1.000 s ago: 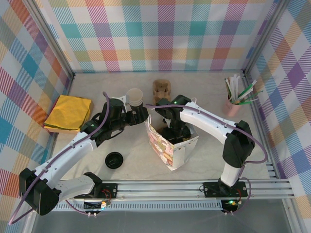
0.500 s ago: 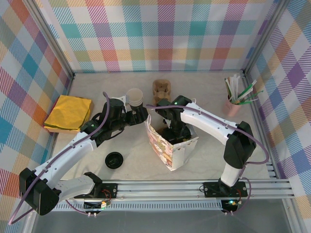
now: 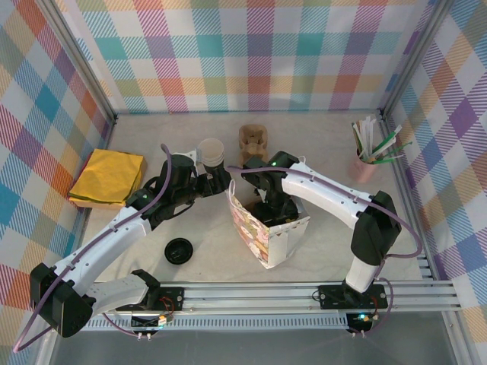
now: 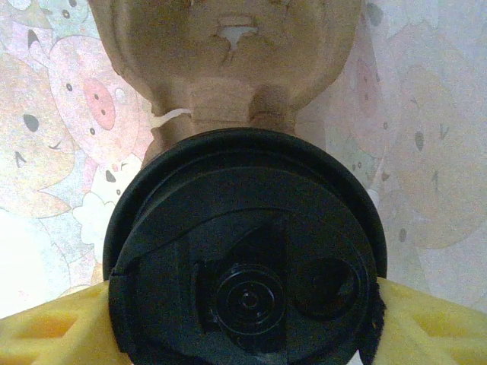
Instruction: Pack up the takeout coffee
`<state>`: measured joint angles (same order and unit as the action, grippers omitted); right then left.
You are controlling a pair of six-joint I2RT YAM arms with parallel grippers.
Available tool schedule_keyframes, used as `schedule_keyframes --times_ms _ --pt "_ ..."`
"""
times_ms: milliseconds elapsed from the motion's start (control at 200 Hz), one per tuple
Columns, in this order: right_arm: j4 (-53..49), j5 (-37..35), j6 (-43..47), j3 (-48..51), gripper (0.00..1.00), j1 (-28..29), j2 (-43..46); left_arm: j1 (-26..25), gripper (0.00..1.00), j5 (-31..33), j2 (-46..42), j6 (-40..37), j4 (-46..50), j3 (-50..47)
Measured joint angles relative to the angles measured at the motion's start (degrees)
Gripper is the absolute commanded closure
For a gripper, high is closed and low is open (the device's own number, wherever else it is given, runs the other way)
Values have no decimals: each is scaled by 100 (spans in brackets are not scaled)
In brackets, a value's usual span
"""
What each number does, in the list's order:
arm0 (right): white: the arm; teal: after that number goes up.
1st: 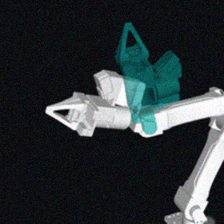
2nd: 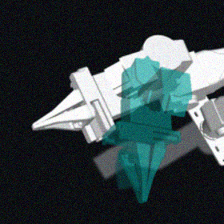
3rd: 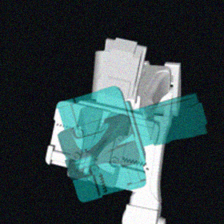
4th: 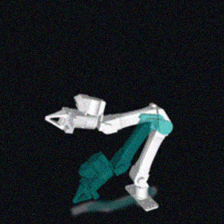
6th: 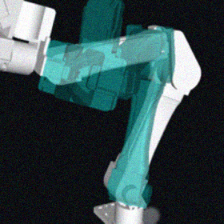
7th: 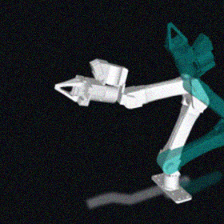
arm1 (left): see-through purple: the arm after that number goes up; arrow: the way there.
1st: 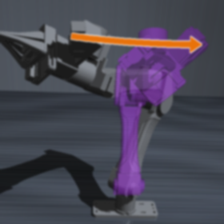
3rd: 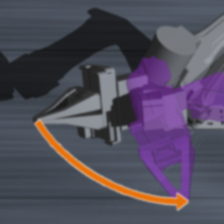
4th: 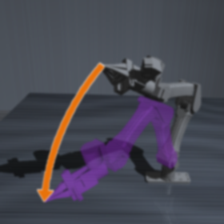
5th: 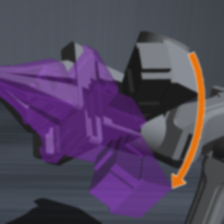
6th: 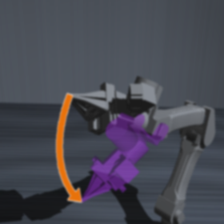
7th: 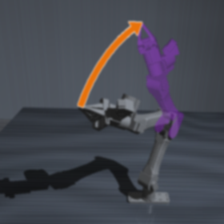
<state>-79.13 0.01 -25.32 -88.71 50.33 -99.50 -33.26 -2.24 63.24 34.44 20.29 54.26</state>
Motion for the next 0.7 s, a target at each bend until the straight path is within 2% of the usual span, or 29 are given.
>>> schedule_keyframes --times_ms 700 --pt "9 -17 -76 79 32 44 114 0 5 42 0 0 44 0"
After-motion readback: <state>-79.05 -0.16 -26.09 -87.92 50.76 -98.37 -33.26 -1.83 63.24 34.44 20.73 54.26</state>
